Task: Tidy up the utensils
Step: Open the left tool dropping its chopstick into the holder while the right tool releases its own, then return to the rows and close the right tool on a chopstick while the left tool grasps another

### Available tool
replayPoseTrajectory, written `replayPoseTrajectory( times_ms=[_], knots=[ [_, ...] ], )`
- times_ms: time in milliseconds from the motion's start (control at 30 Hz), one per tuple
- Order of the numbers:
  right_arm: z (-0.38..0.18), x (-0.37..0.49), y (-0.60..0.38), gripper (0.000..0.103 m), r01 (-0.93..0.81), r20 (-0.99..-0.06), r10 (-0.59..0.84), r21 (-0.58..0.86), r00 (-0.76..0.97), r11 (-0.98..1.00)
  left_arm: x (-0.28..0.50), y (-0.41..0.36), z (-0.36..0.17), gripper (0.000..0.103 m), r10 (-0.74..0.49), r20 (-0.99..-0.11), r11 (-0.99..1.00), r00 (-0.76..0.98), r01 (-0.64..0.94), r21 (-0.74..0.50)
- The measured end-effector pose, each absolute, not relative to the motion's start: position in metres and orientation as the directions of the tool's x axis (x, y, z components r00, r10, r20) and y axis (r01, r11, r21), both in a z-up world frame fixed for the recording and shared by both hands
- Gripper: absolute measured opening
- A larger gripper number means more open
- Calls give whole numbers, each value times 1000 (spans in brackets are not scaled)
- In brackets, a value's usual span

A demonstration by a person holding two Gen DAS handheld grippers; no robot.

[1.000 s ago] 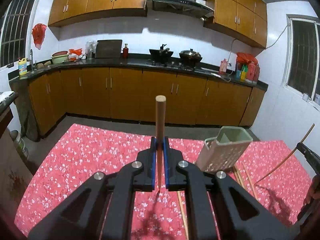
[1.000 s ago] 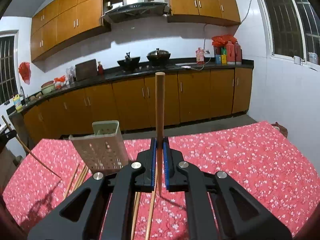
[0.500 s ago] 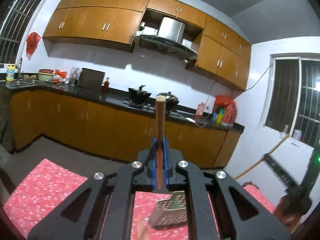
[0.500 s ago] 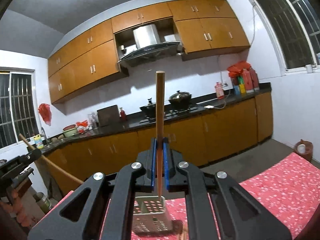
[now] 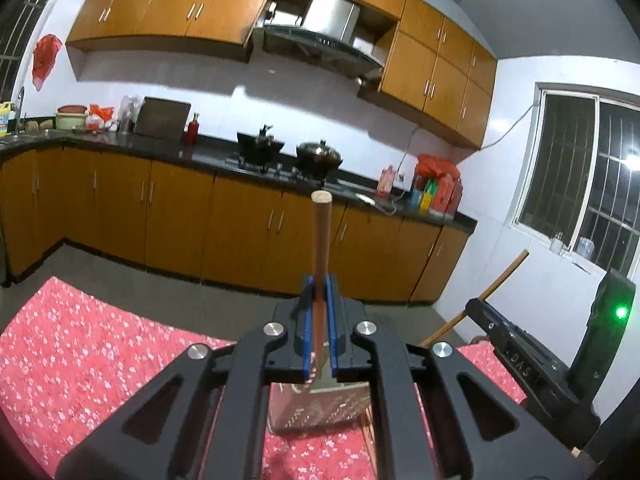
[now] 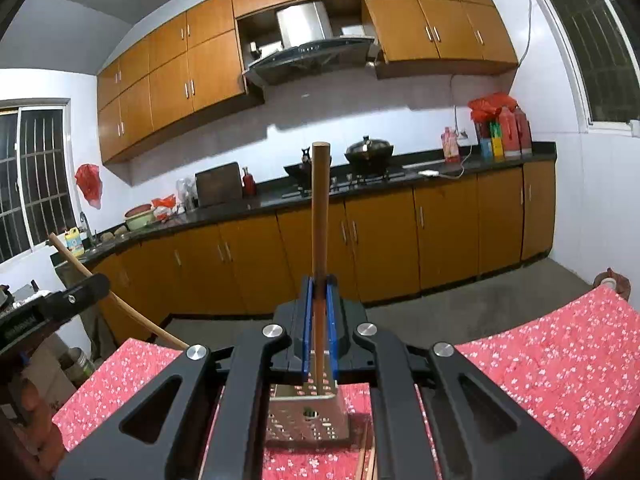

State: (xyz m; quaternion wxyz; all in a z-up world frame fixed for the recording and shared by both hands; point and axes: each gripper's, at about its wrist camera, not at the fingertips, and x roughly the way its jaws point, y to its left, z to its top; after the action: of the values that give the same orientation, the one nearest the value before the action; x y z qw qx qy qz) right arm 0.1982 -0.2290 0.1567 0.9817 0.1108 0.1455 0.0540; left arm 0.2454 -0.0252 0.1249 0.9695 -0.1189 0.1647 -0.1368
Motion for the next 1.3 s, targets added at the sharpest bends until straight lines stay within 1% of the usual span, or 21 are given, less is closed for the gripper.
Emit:
replayPoseTrajectory(
  times_ms=[167, 233, 267, 300, 333, 367, 400, 500, 667, 767, 833, 900, 933, 1000, 1067, 1133, 1200, 1267, 1300],
  knots=[
    [150, 201, -225, 8, -83, -312, 157, 240, 937, 967, 256, -28, 110, 8, -306, -341, 938, 889, 220, -269],
    [150, 200, -224, 8, -92, -314, 167, 239, 935, 967, 257, -28, 106, 11, -305, -349, 938, 886, 215, -273],
    [151, 199, -225, 11, -93, -315, 167, 238, 934, 967, 256, -27, 106, 12, -307, -348, 937, 886, 218, -272],
    [152, 197, -226, 18, -90, -314, 165, 239, 935, 967, 255, -27, 106, 15, -304, -348, 939, 887, 217, -269],
    [152, 197, -225, 22, -87, -313, 162, 240, 936, 967, 253, -25, 106, 18, -302, -347, 939, 888, 216, -266],
    [154, 194, -227, 31, -83, -307, 158, 246, 938, 966, 251, -24, 106, 19, -300, -344, 940, 890, 215, -265],
    [155, 193, -228, 33, -81, -304, 157, 248, 940, 965, 249, -24, 107, 19, -299, -343, 940, 891, 214, -265],
    [161, 185, -233, 33, -76, -292, 152, 258, 944, 963, 242, -17, 110, 20, -297, -331, 938, 896, 208, -278],
    [174, 158, -246, 35, -66, -246, 137, 277, 960, 959, 225, 2, 120, 25, -298, -287, 926, 910, 202, -319],
    [172, 142, -256, 35, -32, -256, 104, 271, 961, 962, 210, 19, 123, 25, -296, -265, 916, 917, 194, -352],
    [163, 137, -262, 35, 4, -292, 75, 261, 953, 965, 200, 28, 121, 25, -283, -262, 919, 923, 182, -351],
    [146, 136, -269, 35, 44, -355, 49, 250, 933, 967, 192, 37, 113, 25, -254, -284, 929, 925, 152, -336],
    [132, 138, -273, 35, 67, -405, 37, 240, 913, 969, 190, 41, 108, 26, -238, -304, 936, 922, 135, -325],
    [105, 143, -277, 35, 93, -489, 33, 232, 871, 968, 188, 47, 88, 27, -193, -368, 955, 910, 87, -285],
    [69, 148, -278, 35, 109, -597, 55, 235, 800, 966, 190, 51, 65, 27, -168, -436, 964, 884, 56, -258],
    [39, 150, -273, 32, 101, -669, 86, 236, 738, 967, 193, 54, 38, 27, -148, -515, 971, 844, 24, -238],
    [17, 150, -265, 28, 82, -715, 109, 227, 690, 970, 195, 54, 11, 27, -146, -586, 974, 797, 11, -228],
    [-3, 147, -256, 28, 67, -751, 120, 214, 650, 975, 194, 51, -17, 27, -146, -649, 977, 746, 7, -213],
    [-8, 147, -255, 28, 65, -759, 121, 210, 640, 976, 192, 50, -27, 27, -151, -668, 977, 729, 9, -211]
  ],
)
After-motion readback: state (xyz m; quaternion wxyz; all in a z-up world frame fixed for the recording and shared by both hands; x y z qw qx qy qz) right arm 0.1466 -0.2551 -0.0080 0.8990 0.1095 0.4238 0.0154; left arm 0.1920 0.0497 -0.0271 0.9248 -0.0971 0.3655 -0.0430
